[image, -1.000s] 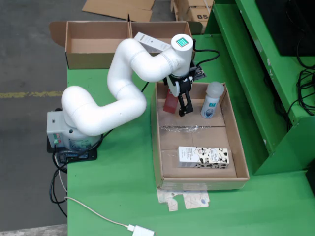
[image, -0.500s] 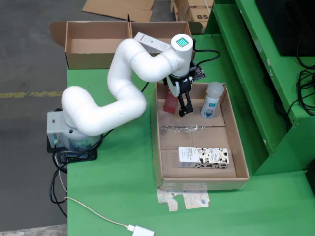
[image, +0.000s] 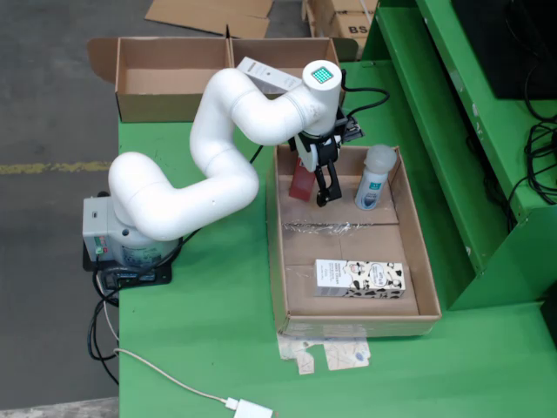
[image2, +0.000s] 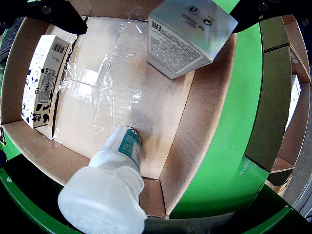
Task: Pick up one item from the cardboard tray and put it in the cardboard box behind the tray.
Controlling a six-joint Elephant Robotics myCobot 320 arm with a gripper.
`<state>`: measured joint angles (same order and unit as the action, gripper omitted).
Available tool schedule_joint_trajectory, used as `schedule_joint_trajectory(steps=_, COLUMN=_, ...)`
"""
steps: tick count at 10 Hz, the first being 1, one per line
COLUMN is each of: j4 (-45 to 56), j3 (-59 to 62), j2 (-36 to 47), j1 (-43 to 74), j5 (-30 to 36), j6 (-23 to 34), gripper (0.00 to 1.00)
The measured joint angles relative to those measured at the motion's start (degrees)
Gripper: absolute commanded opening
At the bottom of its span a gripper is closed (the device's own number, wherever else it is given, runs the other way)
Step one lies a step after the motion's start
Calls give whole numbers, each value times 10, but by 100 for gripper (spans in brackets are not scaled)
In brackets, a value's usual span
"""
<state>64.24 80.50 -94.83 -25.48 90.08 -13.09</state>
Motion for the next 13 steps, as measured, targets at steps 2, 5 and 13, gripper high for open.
schedule_joint_trajectory(steps=2, j4=0, j3=0, j2=0, j1=0, j5=0, j6=0, gripper=100)
schedule_joint_trajectory(steps=5, j4=-25, j3=-21, j2=9, j1=0, j5=0, j6=0, gripper=100)
schedule_joint_trajectory(steps=13, j4=-114, j3=-197, j2=69, j1=1, j5=0, j6=10, gripper=100)
